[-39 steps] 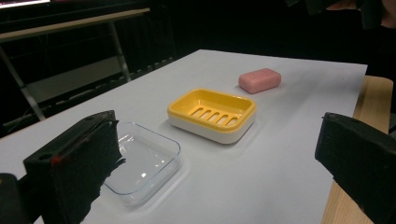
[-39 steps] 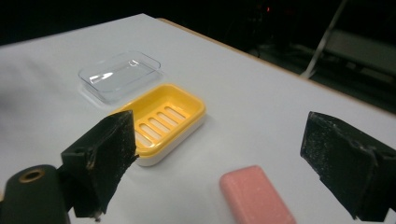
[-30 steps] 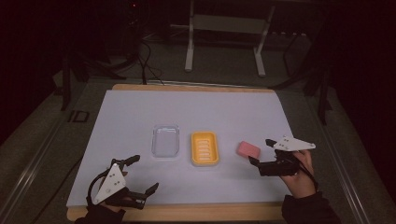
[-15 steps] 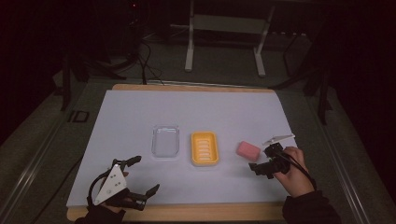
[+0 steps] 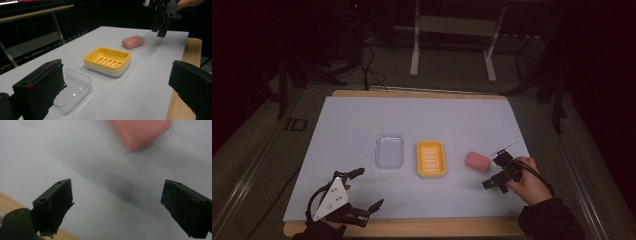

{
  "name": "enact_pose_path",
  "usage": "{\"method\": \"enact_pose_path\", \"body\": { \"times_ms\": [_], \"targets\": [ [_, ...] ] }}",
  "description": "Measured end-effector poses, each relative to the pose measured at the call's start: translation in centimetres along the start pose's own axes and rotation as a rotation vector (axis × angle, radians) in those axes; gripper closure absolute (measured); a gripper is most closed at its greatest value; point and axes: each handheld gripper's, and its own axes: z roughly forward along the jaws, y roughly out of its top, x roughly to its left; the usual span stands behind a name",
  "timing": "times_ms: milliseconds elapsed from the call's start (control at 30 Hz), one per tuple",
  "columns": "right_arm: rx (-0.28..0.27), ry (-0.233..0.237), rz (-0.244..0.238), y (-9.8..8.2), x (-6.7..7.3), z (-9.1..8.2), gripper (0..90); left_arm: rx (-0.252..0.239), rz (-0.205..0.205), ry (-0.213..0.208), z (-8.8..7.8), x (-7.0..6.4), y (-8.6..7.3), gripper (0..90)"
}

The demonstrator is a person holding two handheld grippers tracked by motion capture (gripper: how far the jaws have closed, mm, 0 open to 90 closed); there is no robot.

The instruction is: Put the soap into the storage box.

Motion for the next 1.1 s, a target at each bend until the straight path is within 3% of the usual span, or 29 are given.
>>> {"method": "enact_pose_path", "body": {
  "times_ms": [133,267,400,500,633,700,867,933,1033,1100],
  "targets": [
    [0.034,0.022,0.001,0.2,-0.2,0.2,10.3,0.004,0.002,0.002,0.0,0.0,0.0,0.6],
    [0.098,0.042,-0.031,0.3,-0.4,0.5,10.3,0.002,0.001,0.000,0.0,0.0,0.0,0.6],
    [0.154,0.080,-0.121,0.3,-0.5,0.7,12.8,0.002,0.001,-0.002,0.0,0.0,0.0,0.6],
    [0.170,0.064,-0.197,0.4,-0.8,0.6,13.1,0.002,0.000,0.000,0.0,0.0,0.0,0.6],
    [0.170,0.074,-0.245,0.6,-1.3,0.4,13.6,0.002,0.000,-0.002,0.0,0.0,0.0,0.6],
    [0.177,0.104,-0.262,0.7,-1.6,0.3,14.0,0.002,0.000,-0.004,0.0,-0.1,0.0,0.6],
    [0.211,0.103,-0.250,0.8,-2.4,0.2,14.5,-0.004,-0.005,0.005,-0.1,0.0,0.0,0.6],
    [0.242,0.123,-0.251,0.8,-2.7,0.2,12.3,0.001,-0.005,0.006,-0.1,0.0,0.0,0.6],
    [0.262,0.080,-0.303,0.7,-2.9,0.2,11.4,0.004,-0.003,0.000,0.0,0.0,0.0,0.6],
    [0.239,0.037,-0.315,0.9,-3.2,-0.1,11.4,0.007,0.000,-0.001,0.0,-0.1,0.0,0.6]
  ]
}}
